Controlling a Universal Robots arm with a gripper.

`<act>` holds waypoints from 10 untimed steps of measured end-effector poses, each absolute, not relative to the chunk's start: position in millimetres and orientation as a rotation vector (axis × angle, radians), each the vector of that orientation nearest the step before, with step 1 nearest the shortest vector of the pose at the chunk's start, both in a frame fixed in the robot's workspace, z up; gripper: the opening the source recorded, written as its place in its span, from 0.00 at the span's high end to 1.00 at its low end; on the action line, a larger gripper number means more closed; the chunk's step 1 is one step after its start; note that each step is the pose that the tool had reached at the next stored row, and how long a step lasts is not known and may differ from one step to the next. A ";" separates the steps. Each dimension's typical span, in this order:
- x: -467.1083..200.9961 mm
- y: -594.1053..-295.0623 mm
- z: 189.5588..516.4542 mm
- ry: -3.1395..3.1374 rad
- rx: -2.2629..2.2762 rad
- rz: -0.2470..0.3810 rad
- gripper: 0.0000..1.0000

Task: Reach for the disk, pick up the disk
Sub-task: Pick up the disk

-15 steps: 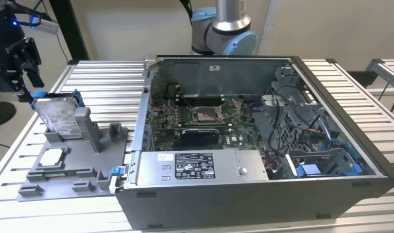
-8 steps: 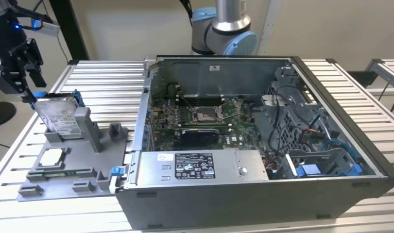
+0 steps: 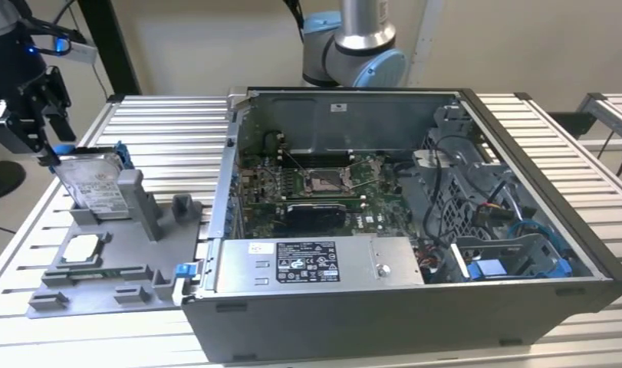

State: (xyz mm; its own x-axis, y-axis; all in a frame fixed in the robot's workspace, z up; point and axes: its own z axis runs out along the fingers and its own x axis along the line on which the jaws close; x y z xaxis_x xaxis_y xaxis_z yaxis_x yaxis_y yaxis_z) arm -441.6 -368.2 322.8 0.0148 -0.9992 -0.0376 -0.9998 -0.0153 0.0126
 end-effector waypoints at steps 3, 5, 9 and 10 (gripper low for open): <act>-441.6 -368.2 319.3 2.192 -2.225 0.059 0.00; -441.6 -368.2 316.8 2.192 -2.225 0.060 0.00; -441.6 -368.2 311.4 2.192 -2.225 0.063 0.00; -441.6 -368.1 310.1 2.192 -2.225 0.064 0.00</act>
